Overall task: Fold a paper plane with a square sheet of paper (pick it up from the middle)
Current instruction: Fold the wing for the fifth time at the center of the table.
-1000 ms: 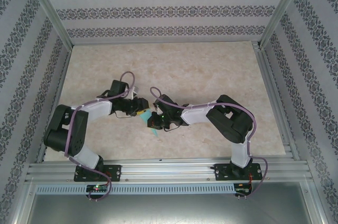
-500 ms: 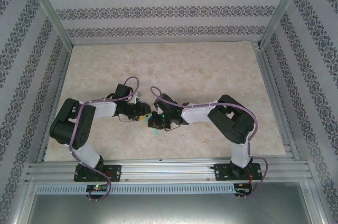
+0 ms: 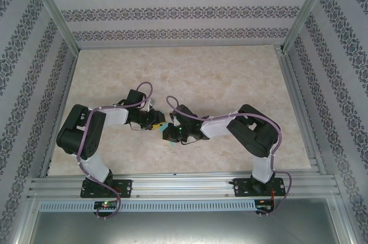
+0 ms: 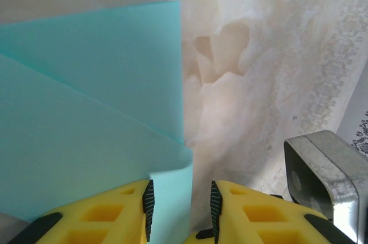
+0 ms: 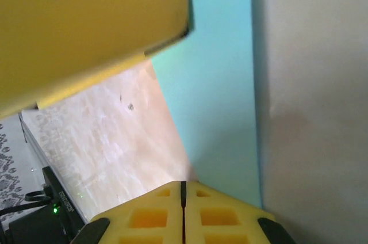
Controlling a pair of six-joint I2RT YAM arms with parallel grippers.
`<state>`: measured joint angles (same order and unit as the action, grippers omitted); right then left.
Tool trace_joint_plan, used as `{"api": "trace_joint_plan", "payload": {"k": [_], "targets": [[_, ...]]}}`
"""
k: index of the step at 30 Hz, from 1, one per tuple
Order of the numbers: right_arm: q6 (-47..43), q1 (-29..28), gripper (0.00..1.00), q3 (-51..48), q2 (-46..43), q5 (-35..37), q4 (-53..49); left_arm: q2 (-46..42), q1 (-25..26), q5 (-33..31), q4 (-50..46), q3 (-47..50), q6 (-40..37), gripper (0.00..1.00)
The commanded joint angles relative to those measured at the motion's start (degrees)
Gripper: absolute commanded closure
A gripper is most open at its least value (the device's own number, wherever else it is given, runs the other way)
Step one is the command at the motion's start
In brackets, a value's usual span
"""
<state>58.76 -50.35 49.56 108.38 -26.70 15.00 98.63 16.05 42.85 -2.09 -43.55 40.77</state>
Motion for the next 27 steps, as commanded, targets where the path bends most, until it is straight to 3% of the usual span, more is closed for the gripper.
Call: {"api": "trace_joint_plan", "payload": {"k": [1,10,15,22,24,27], "targets": [[0.7,-0.6,0.91,-5.4,-0.2,-1.7,-7.9,4.1,-0.6,-7.6,-2.0,1.2,-0.7,0.65],[1.3,-1.4,0.9,-11.8,-5.7,-1.8,-9.3,4.1,-0.6,-7.4,-2.4,0.6,-1.2,0.64],[-3.4,-1.3,0.9,-9.4,-11.2,1.4,-19.5,3.6,-0.6,-7.4,-4.6,-0.9,-2.2,0.63],[-8.6,0.0,0.86,-6.1,-25.1,15.0,-30.1,0.0,0.7,-8.0,-9.7,-4.5,-4.3,0.58],[-9.7,0.4,0.81,-5.6,-29.1,20.7,-32.3,-3.4,1.7,-10.4,-12.9,-6.0,-4.7,0.53],[-9.1,1.3,0.75,-7.1,-35.0,28.6,-32.0,-9.5,3.5,-19.1,-22.1,-9.9,-5.1,0.41]]}}
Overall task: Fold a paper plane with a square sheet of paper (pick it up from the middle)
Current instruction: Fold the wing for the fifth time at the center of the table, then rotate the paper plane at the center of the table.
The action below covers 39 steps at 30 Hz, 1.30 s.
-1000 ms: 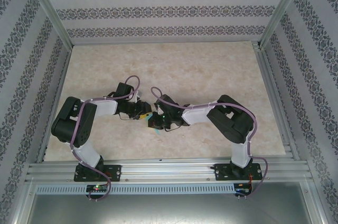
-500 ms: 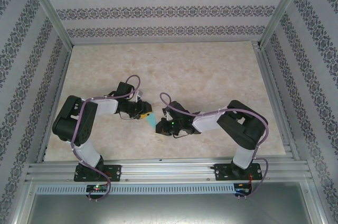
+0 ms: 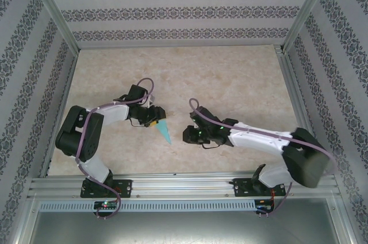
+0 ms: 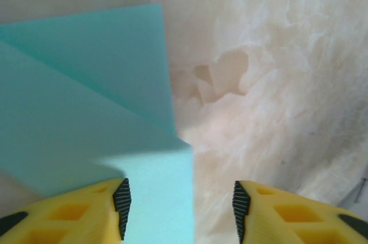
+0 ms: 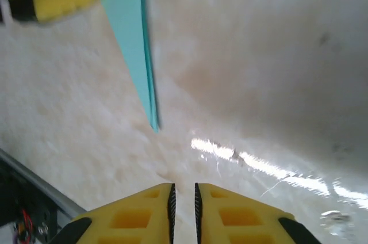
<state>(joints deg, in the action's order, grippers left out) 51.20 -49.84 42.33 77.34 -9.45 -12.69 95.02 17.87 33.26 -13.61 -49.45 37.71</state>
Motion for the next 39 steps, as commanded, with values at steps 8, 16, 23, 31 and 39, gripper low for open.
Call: {"api": "trace_joint_plan", "payload": {"k": [8,16,23,31,39], "targets": [[7.7,6.1,0.09,-11.9,-14.4,18.8,11.7,-10.2,7.3,-29.9,-32.5,-12.4,5.6,0.22],[4.9,8.7,0.07,-9.8,-8.9,10.4,15.3,4.3,15.9,-35.8,-41.3,-24.6,7.8,0.17],[6.7,8.5,0.08,-8.9,-4.0,7.1,16.8,17.2,20.0,-40.7,-50.3,-35.6,7.6,0.17],[6.6,8.0,0.07,-7.5,-1.0,5.1,18.4,18.7,20.0,-41.8,-51.4,-35.4,7.2,0.25],[5.6,7.1,0.07,-3.4,5.1,0.8,19.3,11.7,19.5,-43.0,-48.8,-30.2,8.3,0.47]]}}
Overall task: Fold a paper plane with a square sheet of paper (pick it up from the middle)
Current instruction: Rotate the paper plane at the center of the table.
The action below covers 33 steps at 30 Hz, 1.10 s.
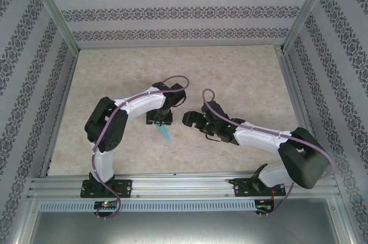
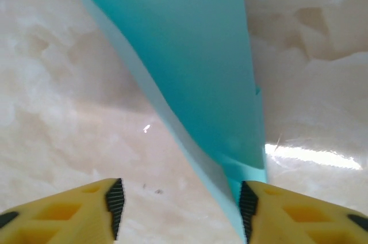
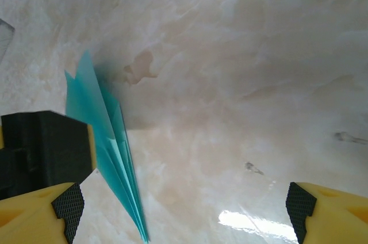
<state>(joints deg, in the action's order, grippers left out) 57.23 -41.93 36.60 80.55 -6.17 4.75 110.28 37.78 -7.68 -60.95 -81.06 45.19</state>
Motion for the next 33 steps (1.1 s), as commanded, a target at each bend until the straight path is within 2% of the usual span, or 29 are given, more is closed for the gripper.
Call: {"api": "trace_joint_plan", "payload": {"k": [1,5,10,15,18,20,22,24,29,33], "targets": [[-0.6,-1.1,0.07,3.0,2.8,-3.2,2.4,-4.4,-0.6,-2.1,-1.1,2.4,1.0,0.49],[-1.9,-2.1,0.12,6.1,7.8,-7.2,4.4,-8.4,-1.1,-1.7,2.0,6.8,1.8,0.57],[-3.5,-3.6,0.25,11.2,14.7,-12.3,5.6,-13.3,-2.4,-0.5,7.6,13.1,2.4,0.65],[-4.2,-4.0,0.34,14.7,19.8,-13.2,4.2,-15.2,-3.9,0.0,9.3,15.2,2.2,0.64],[-3.3,-3.5,0.35,13.9,19.7,-11.5,4.4,-19.2,-4.8,1.1,12.6,16.6,2.4,0.54],[-3.0,-3.2,0.36,13.3,19.1,-11.0,4.6,-20.8,-7.1,4.4,15.5,17.3,2.7,0.34],[-2.9,-2.9,0.36,12.7,18.3,-9.9,4.1,-19.6,-9.8,7.9,16.2,16.0,2.6,0.32],[-2.5,-2.9,0.36,11.9,17.4,-8.8,4.1,-16.7,-11.9,11.1,16.0,13.6,1.7,0.21],[-2.0,-2.8,0.35,11.5,17.7,-9.5,4.4,-8.7,-13.4,14.8,11.8,7.0,0.0,0.14],[-1.5,-3.2,0.35,11.9,19.1,-10.3,5.0,-5.1,-13.7,16.3,10.9,5.5,0.3,0.14]]}}
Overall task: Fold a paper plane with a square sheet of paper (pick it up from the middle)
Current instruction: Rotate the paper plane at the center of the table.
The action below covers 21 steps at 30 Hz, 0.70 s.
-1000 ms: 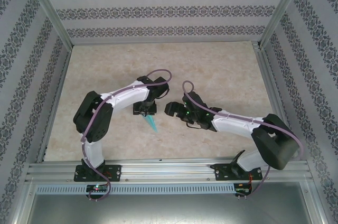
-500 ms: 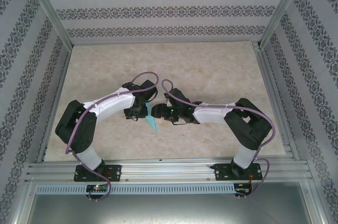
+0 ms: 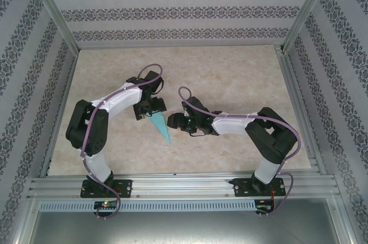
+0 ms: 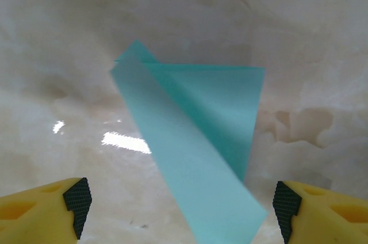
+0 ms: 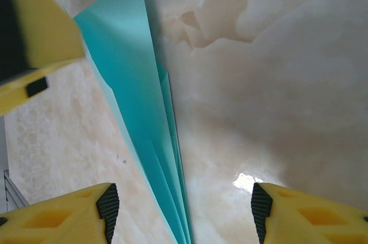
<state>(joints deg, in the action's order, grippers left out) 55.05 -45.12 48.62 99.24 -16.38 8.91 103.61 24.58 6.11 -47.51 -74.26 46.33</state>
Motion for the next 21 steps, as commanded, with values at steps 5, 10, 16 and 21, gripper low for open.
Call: {"api": "trace_joint_plan", "payload": {"k": [5,10,16,21], "targets": [[0.2,-0.5,0.35,1.3,2.2,-1.8,1.4,1.1,-1.0,1.4,-2.9,1.0,0.0,0.23],[-0.9,-0.9,0.34,2.5,3.6,-2.5,1.7,-2.3,-2.0,2.0,-2.0,4.1,-0.3,0.33],[-2.5,-1.5,0.34,4.9,5.8,-4.9,1.7,-4.5,-2.8,2.6,-0.7,6.8,-0.8,0.45],[-3.7,-2.2,0.34,6.5,7.1,-5.8,1.1,-5.1,-2.9,2.4,-0.6,8.2,-1.3,0.54]]}}
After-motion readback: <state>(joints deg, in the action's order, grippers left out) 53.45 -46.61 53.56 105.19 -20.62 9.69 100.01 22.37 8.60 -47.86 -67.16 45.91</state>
